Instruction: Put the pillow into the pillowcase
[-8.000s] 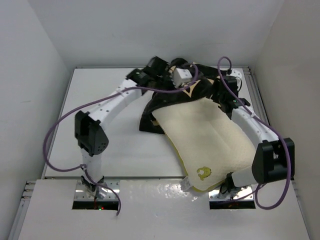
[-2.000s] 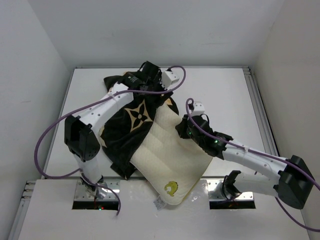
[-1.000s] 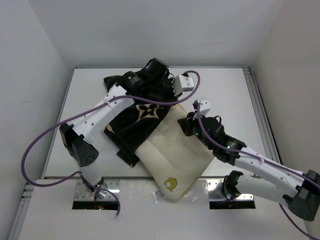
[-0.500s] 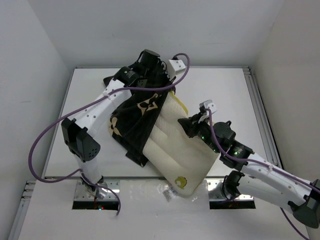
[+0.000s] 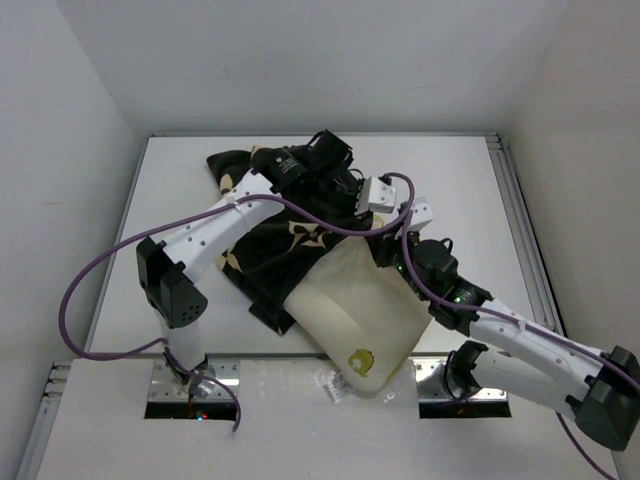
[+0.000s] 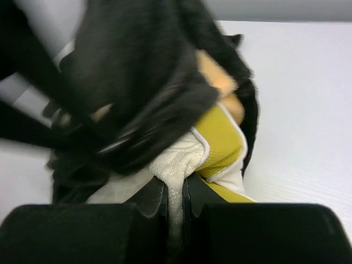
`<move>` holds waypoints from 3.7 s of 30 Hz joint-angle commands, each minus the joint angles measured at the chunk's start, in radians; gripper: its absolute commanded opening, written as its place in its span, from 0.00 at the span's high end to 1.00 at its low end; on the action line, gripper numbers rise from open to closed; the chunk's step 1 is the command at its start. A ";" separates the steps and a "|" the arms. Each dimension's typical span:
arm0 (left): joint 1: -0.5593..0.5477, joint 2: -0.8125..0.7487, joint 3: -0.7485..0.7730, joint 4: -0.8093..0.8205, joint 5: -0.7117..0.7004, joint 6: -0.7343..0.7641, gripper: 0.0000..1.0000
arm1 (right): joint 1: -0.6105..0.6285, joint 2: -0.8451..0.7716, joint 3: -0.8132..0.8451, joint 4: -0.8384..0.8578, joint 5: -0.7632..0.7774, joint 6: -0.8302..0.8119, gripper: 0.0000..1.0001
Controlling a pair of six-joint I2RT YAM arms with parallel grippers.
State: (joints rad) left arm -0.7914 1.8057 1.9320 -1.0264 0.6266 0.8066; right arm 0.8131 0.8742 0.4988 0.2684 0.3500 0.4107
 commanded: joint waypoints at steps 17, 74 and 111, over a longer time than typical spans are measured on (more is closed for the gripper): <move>0.009 -0.029 -0.151 0.245 -0.072 -0.228 0.64 | -0.155 0.160 -0.120 0.365 0.043 0.445 1.00; -0.014 -0.177 -0.482 0.336 -0.482 -0.262 1.00 | -0.433 0.528 0.165 -0.311 -0.710 0.060 1.00; 0.113 -0.212 -0.406 0.268 -0.553 -0.338 0.00 | -0.273 -0.147 -0.197 -0.319 0.410 0.951 1.00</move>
State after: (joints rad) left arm -0.7601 1.6363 1.4715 -0.8520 0.1799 0.6178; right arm 0.5327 0.7551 0.2695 0.0635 0.5278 1.1240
